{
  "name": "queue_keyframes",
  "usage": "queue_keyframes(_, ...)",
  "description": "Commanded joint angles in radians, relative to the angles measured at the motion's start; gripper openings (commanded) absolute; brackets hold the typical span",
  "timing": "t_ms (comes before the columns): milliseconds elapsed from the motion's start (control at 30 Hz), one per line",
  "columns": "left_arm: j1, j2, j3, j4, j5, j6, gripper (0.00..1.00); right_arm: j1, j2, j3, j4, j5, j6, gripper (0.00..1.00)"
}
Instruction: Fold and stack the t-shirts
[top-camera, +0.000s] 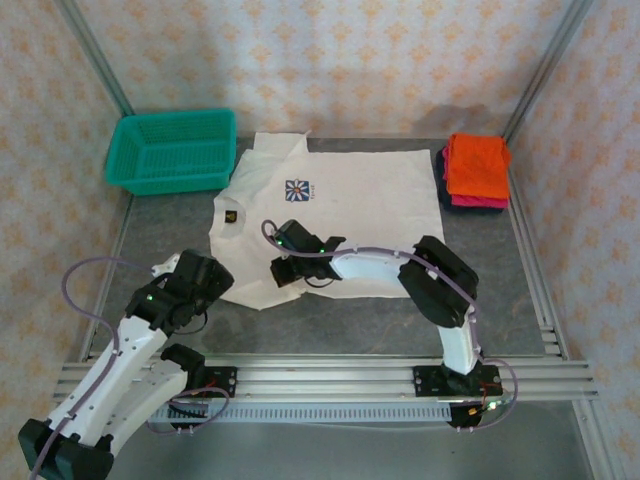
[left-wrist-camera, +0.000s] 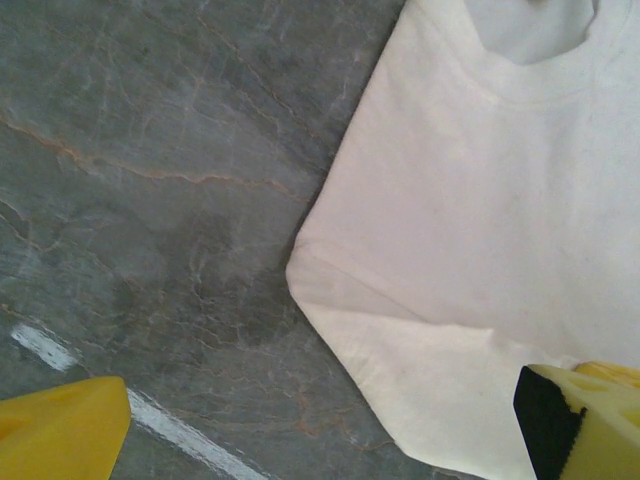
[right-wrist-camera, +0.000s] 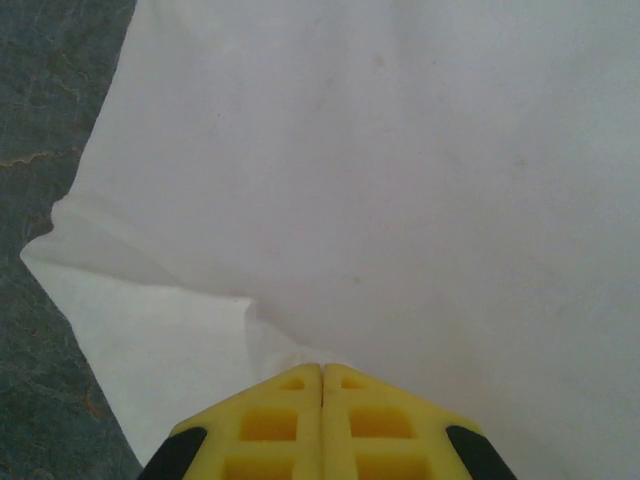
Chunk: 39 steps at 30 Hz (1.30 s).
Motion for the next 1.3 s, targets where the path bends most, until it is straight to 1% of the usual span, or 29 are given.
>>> queue_keyframes(0, -0.001, -0.002, -0.031, 0.044, 0.050, -0.078, 1.00, 0.040, -0.072, -0.020, 0.030, 0.005, -0.005, 0.00)
queue_keyframes(67, -0.001, -0.018, -0.059, 0.063, 0.081, -0.161, 1.00, 0.067, -0.100, -0.043, 0.058, -0.005, -0.016, 0.00)
queue_keyframes(100, -0.001, -0.032, -0.080, 0.071, 0.101, -0.225, 1.00, 0.084, -0.115, -0.062, 0.082, -0.009, -0.023, 0.00)
queue_keyframes(233, -0.001, -0.102, -0.184, 0.191, 0.192, -0.450, 0.98, 0.139, -0.159, -0.132, 0.176, -0.029, -0.036, 0.00)
queue_keyframes(333, -0.001, -0.133, -0.231, 0.258, 0.210, -0.562, 0.96, 0.169, -0.168, -0.166, 0.231, -0.051, -0.039, 0.00)
queue_keyframes(500, -0.001, -0.122, -0.284, 0.397, 0.266, -0.693, 0.93, 0.193, -0.174, -0.223, 0.373, -0.127, -0.012, 0.00)
queue_keyframes(567, -0.002, -0.106, -0.285, 0.408, 0.278, -0.718, 0.90, 0.198, -0.177, -0.240, 0.418, -0.143, -0.005, 0.00)
queue_keyframes(767, -0.026, -0.092, -0.306, 0.378, 0.307, -0.811, 0.78, 0.200, -0.174, -0.238, 0.431, -0.147, -0.010, 0.00)
queue_keyframes(900, -0.030, -0.063, -0.354, 0.479, 0.333, -0.852, 0.68, 0.199, -0.171, -0.236, 0.433, -0.174, -0.013, 0.00)
queue_keyframes(1067, -0.030, -0.001, -0.328, 0.515, 0.353, -0.828, 0.48, 0.200, -0.174, -0.241, 0.425, -0.183, -0.019, 0.00)
queue_keyframes(1200, -0.030, -0.002, -0.313, 0.477, 0.343, -0.816, 0.31, 0.199, -0.179, -0.245, 0.420, -0.173, -0.020, 0.00)
queue_keyframes(1233, -0.030, -0.007, -0.314, 0.465, 0.342, -0.814, 0.29, 0.200, -0.180, -0.248, 0.420, -0.165, -0.020, 0.00)
queue_keyframes(1267, -0.030, -0.012, -0.313, 0.453, 0.342, -0.812, 0.30, 0.200, -0.181, -0.250, 0.420, -0.158, -0.021, 0.00)
